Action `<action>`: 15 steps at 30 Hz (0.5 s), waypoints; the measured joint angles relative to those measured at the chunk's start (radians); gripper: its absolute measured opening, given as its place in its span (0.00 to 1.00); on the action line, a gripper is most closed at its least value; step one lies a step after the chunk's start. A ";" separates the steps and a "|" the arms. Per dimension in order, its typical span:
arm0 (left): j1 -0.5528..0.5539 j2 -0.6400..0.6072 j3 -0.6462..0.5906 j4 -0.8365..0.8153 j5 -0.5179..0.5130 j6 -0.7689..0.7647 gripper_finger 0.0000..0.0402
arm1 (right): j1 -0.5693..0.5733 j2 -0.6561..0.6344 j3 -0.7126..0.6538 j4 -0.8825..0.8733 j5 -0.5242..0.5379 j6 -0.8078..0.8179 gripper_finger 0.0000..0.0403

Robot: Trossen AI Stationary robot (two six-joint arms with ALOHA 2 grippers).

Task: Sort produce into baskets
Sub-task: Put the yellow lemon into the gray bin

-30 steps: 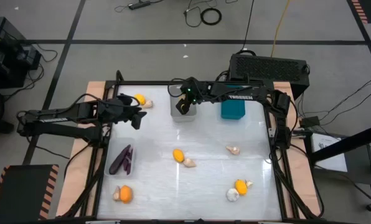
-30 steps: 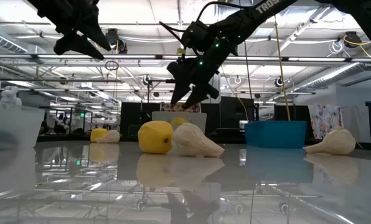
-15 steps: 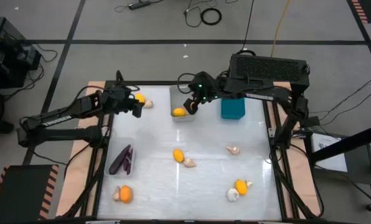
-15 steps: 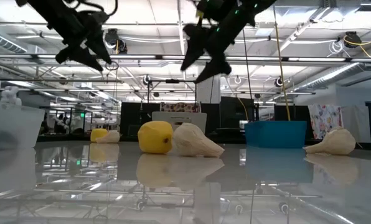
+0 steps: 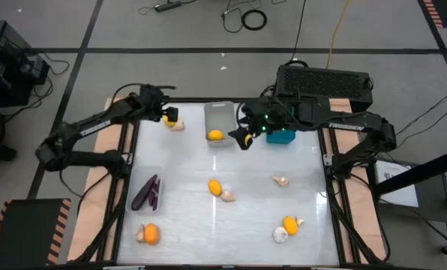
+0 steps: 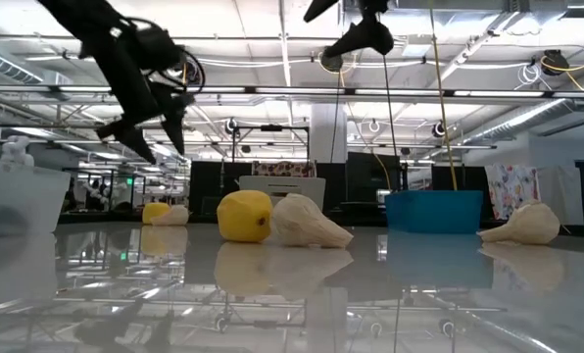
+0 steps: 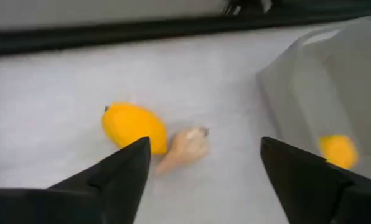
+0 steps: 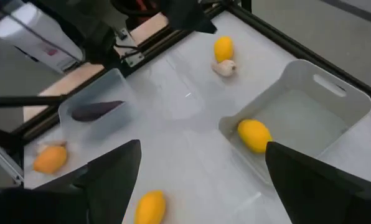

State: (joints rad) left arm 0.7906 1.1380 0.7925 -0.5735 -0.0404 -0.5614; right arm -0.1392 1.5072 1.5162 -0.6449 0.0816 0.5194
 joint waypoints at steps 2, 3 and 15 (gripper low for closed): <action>0.026 0.059 0.027 -0.015 0.014 -0.001 0.84 | 0.030 -0.004 0.000 -0.016 0.027 0.012 0.83; 0.039 0.084 0.040 -0.023 0.014 -0.001 0.86 | 0.040 -0.004 0.000 -0.026 0.032 0.018 0.83; 0.127 0.334 0.101 -0.062 -0.015 -0.038 0.89 | 0.139 -0.005 0.000 -0.092 0.056 0.042 0.83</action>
State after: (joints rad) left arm 0.9177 1.4719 0.8932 -0.6352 -0.0559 -0.5995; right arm 0.0002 1.5017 1.5161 -0.7369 0.1374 0.5614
